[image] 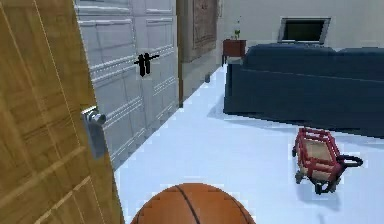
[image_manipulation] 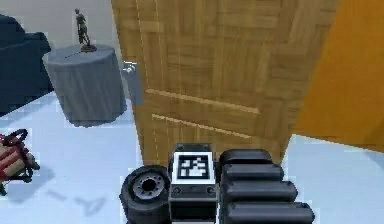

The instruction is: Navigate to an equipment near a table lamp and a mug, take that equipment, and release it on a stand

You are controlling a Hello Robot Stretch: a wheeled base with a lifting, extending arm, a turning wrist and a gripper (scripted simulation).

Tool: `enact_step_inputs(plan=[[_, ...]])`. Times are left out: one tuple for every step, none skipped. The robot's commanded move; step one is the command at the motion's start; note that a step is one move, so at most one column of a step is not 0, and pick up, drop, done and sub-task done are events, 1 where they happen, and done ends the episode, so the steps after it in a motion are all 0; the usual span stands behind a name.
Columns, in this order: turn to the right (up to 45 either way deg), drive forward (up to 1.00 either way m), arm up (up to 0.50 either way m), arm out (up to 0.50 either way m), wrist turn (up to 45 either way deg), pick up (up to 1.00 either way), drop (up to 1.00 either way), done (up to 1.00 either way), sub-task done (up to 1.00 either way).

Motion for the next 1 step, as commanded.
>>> enact_step_inputs(plan=[[0.0, 1.0, 0.0, 0.0, 0.0, 0.0, 0.0, 0.0, 0.0]])
